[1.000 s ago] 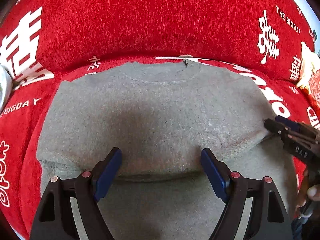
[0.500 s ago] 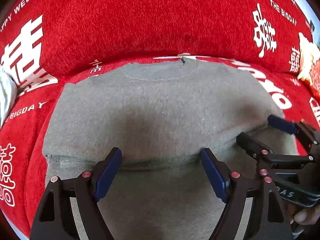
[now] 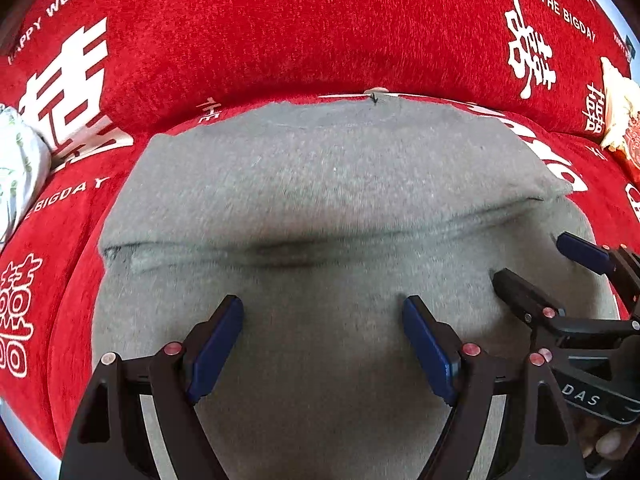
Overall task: Fold small clothes
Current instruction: 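Close both grippers on the sweatshirt hem and lift it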
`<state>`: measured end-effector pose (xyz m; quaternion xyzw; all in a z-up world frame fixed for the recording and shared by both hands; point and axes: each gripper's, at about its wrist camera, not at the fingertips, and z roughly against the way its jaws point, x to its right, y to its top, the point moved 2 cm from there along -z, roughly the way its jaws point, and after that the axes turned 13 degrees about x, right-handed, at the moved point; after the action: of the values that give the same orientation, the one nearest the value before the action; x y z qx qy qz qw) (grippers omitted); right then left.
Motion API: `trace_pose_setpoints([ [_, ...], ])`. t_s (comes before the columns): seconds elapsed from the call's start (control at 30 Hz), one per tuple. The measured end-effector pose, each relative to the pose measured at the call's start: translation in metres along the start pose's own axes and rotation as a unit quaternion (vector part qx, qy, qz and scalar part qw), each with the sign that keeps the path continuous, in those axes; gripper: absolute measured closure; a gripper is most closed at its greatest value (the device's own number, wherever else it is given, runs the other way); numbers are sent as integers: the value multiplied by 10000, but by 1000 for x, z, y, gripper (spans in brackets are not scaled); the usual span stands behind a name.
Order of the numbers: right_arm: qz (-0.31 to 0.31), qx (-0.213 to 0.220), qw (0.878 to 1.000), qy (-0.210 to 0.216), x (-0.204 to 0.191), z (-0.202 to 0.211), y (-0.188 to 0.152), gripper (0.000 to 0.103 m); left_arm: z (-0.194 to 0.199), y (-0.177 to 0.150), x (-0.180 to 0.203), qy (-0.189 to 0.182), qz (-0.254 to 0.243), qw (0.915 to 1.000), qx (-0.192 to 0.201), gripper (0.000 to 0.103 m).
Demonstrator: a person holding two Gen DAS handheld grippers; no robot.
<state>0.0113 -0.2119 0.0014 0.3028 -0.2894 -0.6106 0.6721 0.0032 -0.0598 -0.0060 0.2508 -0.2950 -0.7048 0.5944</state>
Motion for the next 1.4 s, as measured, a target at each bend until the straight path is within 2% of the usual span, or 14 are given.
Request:
trace_pose_setpoints([
  [0.13,-31,36,10000,30,0,12,-14,1,10,-11,-1,61,25,10000,57,17],
  [0.37,107,273,9995,99,-4,43,-40,1,34,-35,1,131,44,9997,181,13],
  [0.63,331,246,9990,191,-7,79,-73,1,69,-70,3,140,171,9995,244,12],
  [0.67,373,233,9988,210,-7,83,-78,1,72,-75,2,79,233,9996,168,0],
  [0.7,415,219,9986,229,-8,87,-82,1,72,-83,3,10,270,9996,-56,0],
  [0.77,575,106,9979,277,-8,97,-93,1,82,-95,8,145,38,9999,2,0],
  [0.87,827,-153,9959,324,-8,108,-108,1,91,-110,12,66,-127,9997,-220,0],
  [1.03,979,-509,9933,345,3,123,-130,1,105,-123,-8,42,146,9991,-384,0],
  [1.13,758,-541,9954,208,16,131,-139,0,117,-129,-45,693,673,9949,-291,0],
  [1.2,551,-669,9962,97,27,131,-145,0,121,-137,-70,1257,1020,9862,-355,0],
  [1.23,467,-782,9958,53,31,129,-147,0,119,-144,-80,1364,1230,9818,-476,0],
  [1.27,391,-928,9949,14,35,125,-150,0,116,-151,-87,1309,1430,9791,-614,0],
  [1.33,391,-946,9947,19,34,124,-149,0,108,-162,-86,769,1716,9786,-837,0],
  [1.4,479,-958,9942,48,30,123,-149,0,101,-166,-75,199,1662,9802,-1057,3],
])
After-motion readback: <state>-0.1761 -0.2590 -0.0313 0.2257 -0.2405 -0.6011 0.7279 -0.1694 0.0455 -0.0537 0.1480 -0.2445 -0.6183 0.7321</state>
